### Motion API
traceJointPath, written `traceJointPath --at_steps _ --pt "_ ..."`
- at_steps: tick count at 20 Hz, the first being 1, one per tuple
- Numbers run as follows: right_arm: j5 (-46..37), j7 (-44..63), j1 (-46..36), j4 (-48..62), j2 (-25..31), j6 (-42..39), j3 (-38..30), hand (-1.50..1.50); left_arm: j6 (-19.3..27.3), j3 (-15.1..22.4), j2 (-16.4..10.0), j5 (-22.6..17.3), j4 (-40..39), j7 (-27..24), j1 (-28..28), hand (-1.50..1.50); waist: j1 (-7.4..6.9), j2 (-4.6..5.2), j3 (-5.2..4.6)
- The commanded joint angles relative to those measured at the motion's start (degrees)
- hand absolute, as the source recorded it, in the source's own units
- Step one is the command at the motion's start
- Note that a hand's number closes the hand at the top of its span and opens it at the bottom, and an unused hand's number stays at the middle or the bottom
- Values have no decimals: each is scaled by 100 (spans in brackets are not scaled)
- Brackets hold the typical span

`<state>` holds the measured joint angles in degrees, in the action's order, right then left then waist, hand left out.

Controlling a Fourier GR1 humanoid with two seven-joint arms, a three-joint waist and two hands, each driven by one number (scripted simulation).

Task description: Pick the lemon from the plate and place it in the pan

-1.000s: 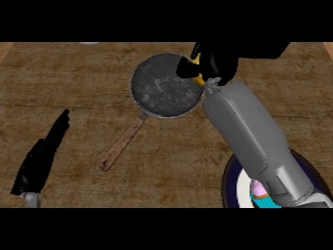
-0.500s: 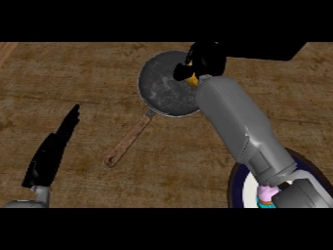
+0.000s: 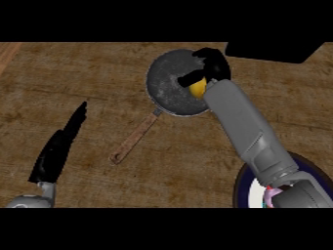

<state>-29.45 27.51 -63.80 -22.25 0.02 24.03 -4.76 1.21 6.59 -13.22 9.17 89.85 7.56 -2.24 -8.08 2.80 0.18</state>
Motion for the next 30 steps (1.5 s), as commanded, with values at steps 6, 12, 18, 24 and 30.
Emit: traceJointPath --at_steps 6,12,18,24,30 --pt "803 -1509 23 -118 -2 1819 -455 -150 -35 -83 -9 -42 -17 183 -192 0 -2 -33 0" --pt "1162 -1911 -6 -124 -2 2980 -1041 -150 47 -152 -59 20 11 -1 207 0 227 -109 -9" --pt "1605 -2895 602 -418 78 2949 -1576 -150 182 -245 60 7 57 -85 477 0 586 -200 -10" --pt "1725 -3650 1602 -1024 231 2366 -1388 -150 82 -610 -115 -113 128 2 576 0 770 -273 -16" --pt "1483 -2724 2865 -2640 612 1799 -730 -150 82 -755 -120 -56 -41 -76 531 0 925 -329 -24"
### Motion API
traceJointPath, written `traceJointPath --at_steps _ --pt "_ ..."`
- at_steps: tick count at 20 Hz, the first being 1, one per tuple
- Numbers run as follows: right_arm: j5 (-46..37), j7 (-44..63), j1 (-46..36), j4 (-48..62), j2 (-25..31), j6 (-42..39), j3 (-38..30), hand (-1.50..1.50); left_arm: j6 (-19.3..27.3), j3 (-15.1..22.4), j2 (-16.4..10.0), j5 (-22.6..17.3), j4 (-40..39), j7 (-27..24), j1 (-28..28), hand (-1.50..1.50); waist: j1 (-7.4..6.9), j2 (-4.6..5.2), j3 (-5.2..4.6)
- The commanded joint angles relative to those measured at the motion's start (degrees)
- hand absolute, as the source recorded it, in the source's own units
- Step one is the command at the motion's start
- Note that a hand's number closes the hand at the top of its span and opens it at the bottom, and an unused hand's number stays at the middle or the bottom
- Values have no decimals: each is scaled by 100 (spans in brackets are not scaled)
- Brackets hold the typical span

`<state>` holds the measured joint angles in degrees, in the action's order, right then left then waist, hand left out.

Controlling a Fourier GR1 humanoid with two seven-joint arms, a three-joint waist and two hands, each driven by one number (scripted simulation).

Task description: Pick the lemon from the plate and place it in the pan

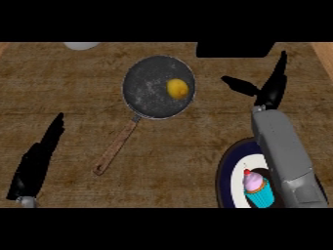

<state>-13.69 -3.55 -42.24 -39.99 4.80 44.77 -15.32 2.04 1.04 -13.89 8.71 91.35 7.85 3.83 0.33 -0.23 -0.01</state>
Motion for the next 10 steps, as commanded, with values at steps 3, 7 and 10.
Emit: traceJointPath --at_steps 3,7,10 --pt "71 570 1286 -1723 600 -923 361 -150 -171 -159 -119 -70 146 -281 478 0 58 -28 -5" --pt "127 1125 2335 -3180 739 -1273 584 -150 -154 -116 -12 -1 218 78 118 0 70 -17 -4" --pt "197 1411 2700 -3801 984 -1533 550 -150 -12 40 164 198 616 481 130 0 11 0 -1"
